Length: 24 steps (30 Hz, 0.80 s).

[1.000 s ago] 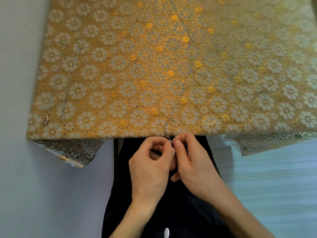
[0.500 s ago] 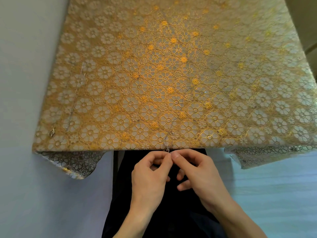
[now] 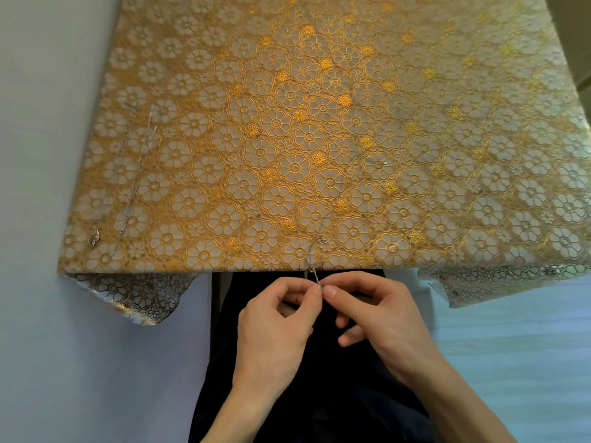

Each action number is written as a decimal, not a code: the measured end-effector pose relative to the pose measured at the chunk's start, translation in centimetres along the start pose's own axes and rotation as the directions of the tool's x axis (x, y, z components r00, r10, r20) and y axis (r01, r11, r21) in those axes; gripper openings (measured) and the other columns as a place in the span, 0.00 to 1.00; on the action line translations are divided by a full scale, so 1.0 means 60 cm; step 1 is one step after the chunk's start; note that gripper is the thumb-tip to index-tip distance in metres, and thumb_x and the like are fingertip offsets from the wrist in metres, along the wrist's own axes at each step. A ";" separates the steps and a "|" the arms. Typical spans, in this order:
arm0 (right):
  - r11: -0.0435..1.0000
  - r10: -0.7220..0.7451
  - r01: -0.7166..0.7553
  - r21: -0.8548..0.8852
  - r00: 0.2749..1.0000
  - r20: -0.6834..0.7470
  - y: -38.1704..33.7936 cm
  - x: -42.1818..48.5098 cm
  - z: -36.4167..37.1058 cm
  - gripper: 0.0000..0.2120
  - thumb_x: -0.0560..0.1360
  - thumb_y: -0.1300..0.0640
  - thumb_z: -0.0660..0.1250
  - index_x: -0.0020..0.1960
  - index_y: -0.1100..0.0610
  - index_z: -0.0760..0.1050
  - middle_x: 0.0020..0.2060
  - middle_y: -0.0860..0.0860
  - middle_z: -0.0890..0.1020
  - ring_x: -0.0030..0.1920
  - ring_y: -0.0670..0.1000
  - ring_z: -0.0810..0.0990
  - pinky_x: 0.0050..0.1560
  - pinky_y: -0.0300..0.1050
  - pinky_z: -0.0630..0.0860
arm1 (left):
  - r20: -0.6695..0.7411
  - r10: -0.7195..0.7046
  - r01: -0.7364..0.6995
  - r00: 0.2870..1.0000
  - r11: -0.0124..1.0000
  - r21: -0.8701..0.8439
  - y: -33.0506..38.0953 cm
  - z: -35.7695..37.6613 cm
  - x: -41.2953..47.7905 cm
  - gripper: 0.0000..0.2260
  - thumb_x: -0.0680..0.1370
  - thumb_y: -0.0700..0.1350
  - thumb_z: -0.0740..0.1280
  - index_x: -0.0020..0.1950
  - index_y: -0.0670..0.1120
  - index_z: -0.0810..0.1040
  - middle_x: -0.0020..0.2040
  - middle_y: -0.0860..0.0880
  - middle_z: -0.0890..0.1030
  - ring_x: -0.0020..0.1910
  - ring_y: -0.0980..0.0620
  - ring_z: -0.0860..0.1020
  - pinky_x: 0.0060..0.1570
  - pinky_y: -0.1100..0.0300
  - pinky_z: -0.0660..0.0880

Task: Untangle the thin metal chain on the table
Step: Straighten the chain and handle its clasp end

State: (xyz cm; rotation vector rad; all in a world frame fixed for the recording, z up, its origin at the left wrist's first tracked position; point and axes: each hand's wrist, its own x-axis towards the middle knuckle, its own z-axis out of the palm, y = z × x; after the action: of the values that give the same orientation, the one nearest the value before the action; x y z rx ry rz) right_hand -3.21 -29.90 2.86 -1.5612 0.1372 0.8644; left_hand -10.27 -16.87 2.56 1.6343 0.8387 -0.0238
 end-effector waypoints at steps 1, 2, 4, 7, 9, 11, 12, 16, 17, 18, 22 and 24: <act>0.999 -0.004 0.005 -0.037 1.000 0.009 -0.001 0.001 -0.003 0.03 0.75 0.60 0.73 0.46 0.55 0.86 0.34 0.48 0.83 0.32 0.45 0.79 0.29 0.42 0.79 | 0.007 0.006 -0.006 1.000 1.000 0.021 -0.001 -0.002 -0.001 0.02 0.74 0.52 0.72 0.43 0.60 0.83 0.38 0.56 0.84 0.33 0.53 0.80 0.37 0.60 0.78; 0.997 -0.010 0.012 -0.082 1.000 0.019 -0.002 0.002 -0.006 0.03 0.76 0.60 0.73 0.46 0.54 0.85 0.34 0.48 0.83 0.32 0.46 0.80 0.30 0.43 0.80 | 0.012 0.010 -0.011 1.000 0.999 0.041 -0.001 -0.003 -0.003 0.02 0.74 0.52 0.72 0.42 0.60 0.83 0.38 0.57 0.84 0.33 0.53 0.80 0.38 0.58 0.79; 0.979 -0.026 0.035 -0.201 0.999 0.048 -0.002 0.005 -0.010 0.04 0.77 0.59 0.71 0.45 0.53 0.84 0.36 0.49 0.84 0.34 0.47 0.82 0.31 0.46 0.81 | 0.008 0.014 -0.015 1.000 0.997 0.075 -0.002 -0.005 -0.007 0.02 0.74 0.52 0.72 0.41 0.58 0.83 0.37 0.58 0.83 0.33 0.55 0.80 0.38 0.61 0.78; 0.917 -0.042 0.079 -0.391 0.994 0.103 0.001 0.006 -0.008 0.04 0.79 0.55 0.68 0.46 0.49 0.80 0.36 0.47 0.83 0.36 0.48 0.84 0.32 0.50 0.83 | -0.016 0.022 -0.020 1.000 0.992 0.121 -0.002 -0.004 -0.011 0.03 0.73 0.52 0.72 0.39 0.55 0.83 0.36 0.58 0.82 0.32 0.57 0.78 0.35 0.66 0.75; 0.874 -0.044 0.099 -0.476 0.991 0.125 0.006 0.005 -0.004 0.05 0.80 0.52 0.65 0.46 0.47 0.77 0.35 0.46 0.82 0.36 0.49 0.84 0.33 0.52 0.83 | -0.033 0.025 -0.021 0.999 0.990 0.138 -0.001 -0.003 -0.013 0.03 0.72 0.52 0.71 0.39 0.55 0.82 0.36 0.58 0.82 0.33 0.58 0.78 0.35 0.67 0.74; 0.859 -0.049 0.105 -0.502 0.991 0.122 0.009 0.005 0.000 0.05 0.81 0.51 0.63 0.47 0.47 0.75 0.35 0.46 0.83 0.35 0.50 0.84 0.34 0.55 0.83 | -0.045 0.028 -0.021 0.999 0.990 0.141 0.000 -0.001 -0.013 0.03 0.73 0.51 0.72 0.39 0.55 0.82 0.36 0.58 0.82 0.34 0.59 0.78 0.35 0.68 0.74; 0.867 -0.045 0.097 -0.489 0.992 0.116 0.011 0.004 0.003 0.05 0.81 0.51 0.62 0.47 0.47 0.74 0.35 0.47 0.83 0.35 0.50 0.84 0.34 0.56 0.83 | -0.053 0.031 -0.023 0.998 0.990 0.140 0.000 0.000 -0.013 0.03 0.73 0.50 0.72 0.39 0.54 0.82 0.36 0.58 0.82 0.33 0.60 0.78 0.35 0.69 0.73; 0.945 0.004 0.020 -0.327 0.997 0.075 0.009 -0.001 0.019 0.06 0.82 0.53 0.61 0.48 0.51 0.74 0.32 0.47 0.81 0.36 0.50 0.83 0.34 0.56 0.84 | -0.083 0.029 -0.024 0.996 0.998 0.065 -0.002 0.002 -0.012 0.04 0.73 0.46 0.73 0.39 0.54 0.82 0.35 0.56 0.83 0.31 0.59 0.78 0.36 0.64 0.76; 0.960 0.012 0.006 -0.279 0.998 0.064 0.008 -0.003 0.022 0.06 0.82 0.54 0.61 0.48 0.52 0.74 0.31 0.47 0.81 0.35 0.49 0.82 0.34 0.55 0.84 | -0.085 0.020 -0.017 0.996 0.999 0.027 -0.002 0.003 -0.011 0.04 0.74 0.46 0.73 0.39 0.54 0.83 0.36 0.56 0.83 0.31 0.58 0.78 0.37 0.60 0.77; 0.972 0.017 -0.005 -0.234 0.999 0.050 0.006 -0.004 0.025 0.06 0.83 0.54 0.61 0.48 0.53 0.74 0.30 0.47 0.80 0.34 0.50 0.82 0.34 0.56 0.84 | -0.089 0.008 -0.010 0.996 1.000 -0.019 -0.002 0.004 -0.010 0.04 0.74 0.46 0.73 0.39 0.54 0.83 0.36 0.55 0.83 0.31 0.56 0.78 0.37 0.58 0.78; 0.997 -0.012 0.012 -0.077 1.000 0.002 -0.006 -0.004 0.032 0.05 0.83 0.56 0.61 0.49 0.55 0.73 0.30 0.45 0.79 0.32 0.50 0.80 0.32 0.52 0.82 | -0.101 -0.092 0.061 0.991 0.960 -0.273 0.014 0.011 -0.003 0.05 0.76 0.41 0.71 0.42 0.48 0.84 0.34 0.52 0.82 0.27 0.56 0.74 0.29 0.65 0.71; 0.989 -0.114 0.109 -0.100 0.992 -0.047 -0.010 -0.002 0.030 0.03 0.81 0.57 0.65 0.49 0.52 0.76 0.36 0.45 0.81 0.33 0.49 0.81 0.31 0.50 0.81 | -0.084 -0.098 0.068 0.992 0.949 -0.309 0.025 0.013 0.005 0.04 0.76 0.40 0.72 0.43 0.46 0.84 0.32 0.53 0.81 0.26 0.56 0.73 0.27 0.67 0.70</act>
State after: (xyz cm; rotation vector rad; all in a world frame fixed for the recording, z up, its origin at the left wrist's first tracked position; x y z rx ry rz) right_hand -3.74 -28.19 3.53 -1.6674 0.0449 0.7520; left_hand -8.92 -17.42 3.53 1.3158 0.9368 0.1237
